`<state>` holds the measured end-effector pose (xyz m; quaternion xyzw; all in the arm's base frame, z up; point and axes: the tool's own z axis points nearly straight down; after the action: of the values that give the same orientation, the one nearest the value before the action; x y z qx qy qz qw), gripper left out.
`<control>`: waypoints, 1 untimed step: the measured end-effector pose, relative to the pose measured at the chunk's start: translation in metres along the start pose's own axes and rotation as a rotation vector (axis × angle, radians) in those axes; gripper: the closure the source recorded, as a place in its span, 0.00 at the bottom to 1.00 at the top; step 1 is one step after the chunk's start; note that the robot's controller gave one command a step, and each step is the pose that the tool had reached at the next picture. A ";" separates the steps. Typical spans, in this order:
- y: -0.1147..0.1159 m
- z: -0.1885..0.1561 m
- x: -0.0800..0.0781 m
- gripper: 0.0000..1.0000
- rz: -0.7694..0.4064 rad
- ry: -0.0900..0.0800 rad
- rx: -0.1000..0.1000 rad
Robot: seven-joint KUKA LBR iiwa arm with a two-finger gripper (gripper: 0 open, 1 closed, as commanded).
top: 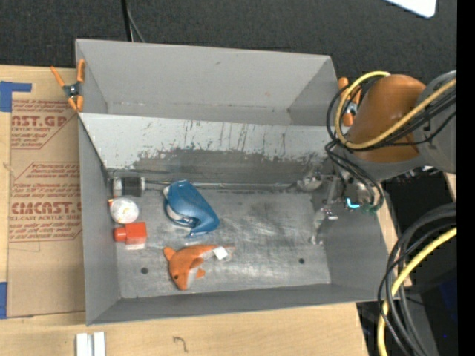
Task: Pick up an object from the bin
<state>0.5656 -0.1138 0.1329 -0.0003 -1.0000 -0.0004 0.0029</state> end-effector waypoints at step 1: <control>0.000 -0.004 -0.002 0.00 -0.001 -0.007 0.001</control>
Offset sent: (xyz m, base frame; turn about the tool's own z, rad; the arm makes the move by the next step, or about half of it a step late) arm -0.0311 0.0871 0.0129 -0.0680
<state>0.5676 -0.1136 0.1371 0.0003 -1.0000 0.0002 -0.0007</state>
